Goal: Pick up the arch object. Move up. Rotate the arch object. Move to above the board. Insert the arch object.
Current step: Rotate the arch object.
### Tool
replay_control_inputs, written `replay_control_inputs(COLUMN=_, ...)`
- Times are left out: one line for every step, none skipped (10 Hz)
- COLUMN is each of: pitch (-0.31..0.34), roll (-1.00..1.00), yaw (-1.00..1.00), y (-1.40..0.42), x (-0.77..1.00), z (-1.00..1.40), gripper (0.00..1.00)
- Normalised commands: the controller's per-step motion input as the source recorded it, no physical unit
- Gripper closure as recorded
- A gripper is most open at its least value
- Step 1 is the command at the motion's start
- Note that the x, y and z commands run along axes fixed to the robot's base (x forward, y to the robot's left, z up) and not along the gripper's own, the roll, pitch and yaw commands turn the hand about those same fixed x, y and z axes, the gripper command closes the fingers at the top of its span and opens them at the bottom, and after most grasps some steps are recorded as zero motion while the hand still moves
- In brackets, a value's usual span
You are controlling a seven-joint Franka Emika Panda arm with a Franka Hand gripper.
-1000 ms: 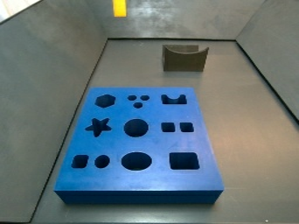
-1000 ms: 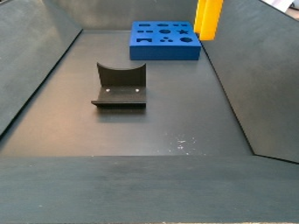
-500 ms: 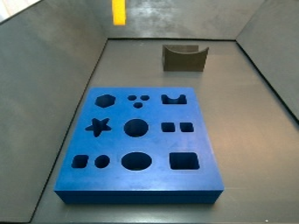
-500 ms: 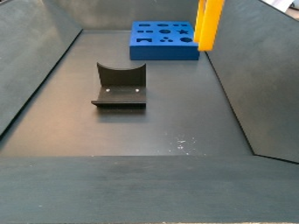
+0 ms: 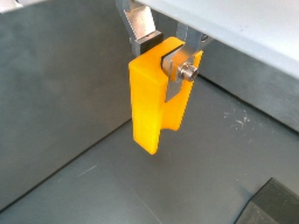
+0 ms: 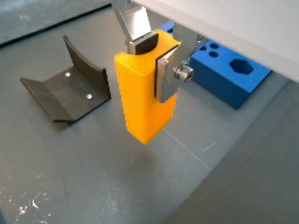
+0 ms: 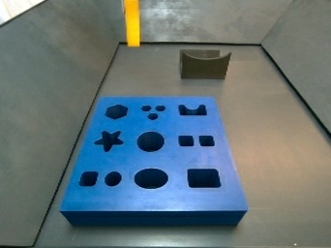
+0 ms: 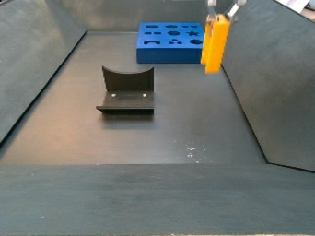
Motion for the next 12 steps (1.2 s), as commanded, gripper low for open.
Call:
replay_control_inputs(pitch=-0.051, roll=-0.05, yaw=0.01, y=0.0, x=0.03, z=-1.0, gripper=1.0)
replay_control_inputs(pitch=-0.052, roll=-0.06, yaw=0.01, y=0.0, x=0.03, z=-1.0, gripper=1.0)
replay_control_inputs(pitch=-0.054, roll=-0.06, yaw=0.01, y=-0.01, x=0.03, z=-1.0, gripper=1.0)
replay_control_inputs(pitch=-0.058, roll=-0.07, yaw=0.01, y=-0.01, x=0.03, z=-1.0, gripper=1.0)
replay_control_inputs(pitch=-0.058, roll=-0.08, yaw=0.01, y=-0.01, x=0.03, z=-1.0, gripper=1.0)
replay_control_inputs(pitch=-0.06, roll=-0.09, yaw=0.02, y=-0.02, x=0.03, z=-1.0, gripper=1.0)
replay_control_inputs(pitch=-0.06, roll=-0.09, yaw=0.02, y=-0.02, x=0.03, z=-0.98, gripper=1.0)
replay_control_inputs(pitch=-0.059, roll=-0.1, yaw=0.02, y=-0.01, x=0.03, z=-0.85, gripper=1.0)
replay_control_inputs(pitch=-0.058, roll=-0.11, yaw=0.02, y=-0.01, x=0.03, z=-0.76, gripper=1.0)
replay_control_inputs(pitch=-0.056, roll=-0.11, yaw=0.02, y=-0.01, x=0.03, z=-0.71, gripper=1.0)
replay_control_inputs(pitch=-0.054, roll=-0.12, yaw=0.02, y=-0.01, x=0.03, z=-0.56, gripper=1.0)
replay_control_inputs(pitch=-0.056, roll=-0.12, yaw=0.02, y=-0.01, x=0.03, z=-0.51, gripper=1.0)
